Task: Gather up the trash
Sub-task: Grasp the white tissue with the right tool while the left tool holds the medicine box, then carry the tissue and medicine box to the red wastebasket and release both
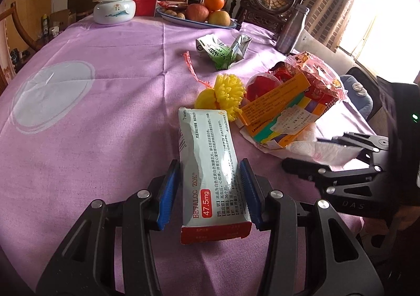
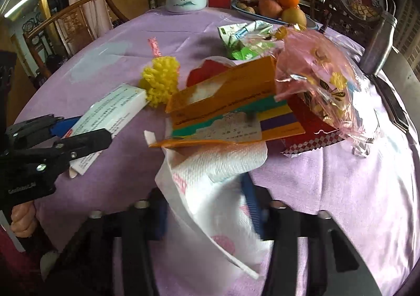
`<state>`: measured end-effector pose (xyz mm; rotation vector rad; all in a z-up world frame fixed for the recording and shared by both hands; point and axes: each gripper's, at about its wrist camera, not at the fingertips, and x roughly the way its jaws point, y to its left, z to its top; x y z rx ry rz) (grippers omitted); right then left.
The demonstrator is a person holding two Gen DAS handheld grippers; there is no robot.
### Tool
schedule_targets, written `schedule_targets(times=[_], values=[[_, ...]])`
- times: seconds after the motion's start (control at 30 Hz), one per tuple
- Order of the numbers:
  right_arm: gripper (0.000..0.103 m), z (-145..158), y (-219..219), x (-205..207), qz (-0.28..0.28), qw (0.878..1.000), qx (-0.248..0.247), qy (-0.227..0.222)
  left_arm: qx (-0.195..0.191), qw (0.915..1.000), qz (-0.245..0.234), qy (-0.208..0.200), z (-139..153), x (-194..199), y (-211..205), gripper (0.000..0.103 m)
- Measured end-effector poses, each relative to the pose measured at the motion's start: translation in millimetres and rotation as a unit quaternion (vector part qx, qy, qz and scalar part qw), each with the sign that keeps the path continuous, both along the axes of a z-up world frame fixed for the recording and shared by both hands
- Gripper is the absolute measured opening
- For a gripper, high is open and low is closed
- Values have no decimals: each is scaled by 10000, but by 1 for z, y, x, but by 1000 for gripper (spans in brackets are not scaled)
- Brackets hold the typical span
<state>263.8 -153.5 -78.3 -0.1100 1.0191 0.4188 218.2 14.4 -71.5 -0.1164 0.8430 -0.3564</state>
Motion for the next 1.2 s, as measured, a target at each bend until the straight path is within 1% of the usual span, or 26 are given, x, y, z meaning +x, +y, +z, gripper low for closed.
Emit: schedule_targets(times=[0.03,0.1,0.17,0.23,0.37,0.5,0.57,0.63,0.73,0.83,0.97,1.1,1.2], values=[[6,1,0,-3,-18,10000,6,14,7,10000,5,-1,0,0,0,47],[6,5,-5,-13,-139,9998,169,-37,65,10000,15,-43,1,-2,-1,47],[6,10,-7,-26,-195,9991,284,-237,186,9997,44,-135,2,-6,-2,47],[6,17,-16,-48,-272,9978,354,-496,185,9995,15,-241,7,-12,-2,47],[5,30,-41,-88,-465,9924,789,-819,167,9988,-38,-458,22,-26,-4,47],[6,50,-74,-130,-755,9809,1264,-1274,80,9982,-171,-562,37,-40,-13,47],[6,58,-91,-150,-979,9739,1365,-1529,88,9975,-261,-652,45,-49,-22,47],[6,61,-109,-171,-1239,9662,1470,-1715,110,9965,-387,-728,51,-57,-33,47],[6,59,-142,-201,-1687,9543,1634,-1847,165,9944,-637,-822,60,-71,-56,47],[6,47,-178,-230,-2148,9451,1585,-1885,207,9912,-959,-888,66,-86,-87,47],[6,20,-226,-269,-2824,9331,1436,-1704,251,9835,-1559,-887,65,-106,-140,47],[6,-23,-277,-304,-3624,9148,1209,-1314,239,9708,-2258,-778,53,-128,-204,47],[6,-66,-311,-326,-4106,9009,1102,-878,235,9586,-2766,-636,39,-143,-255,47]])
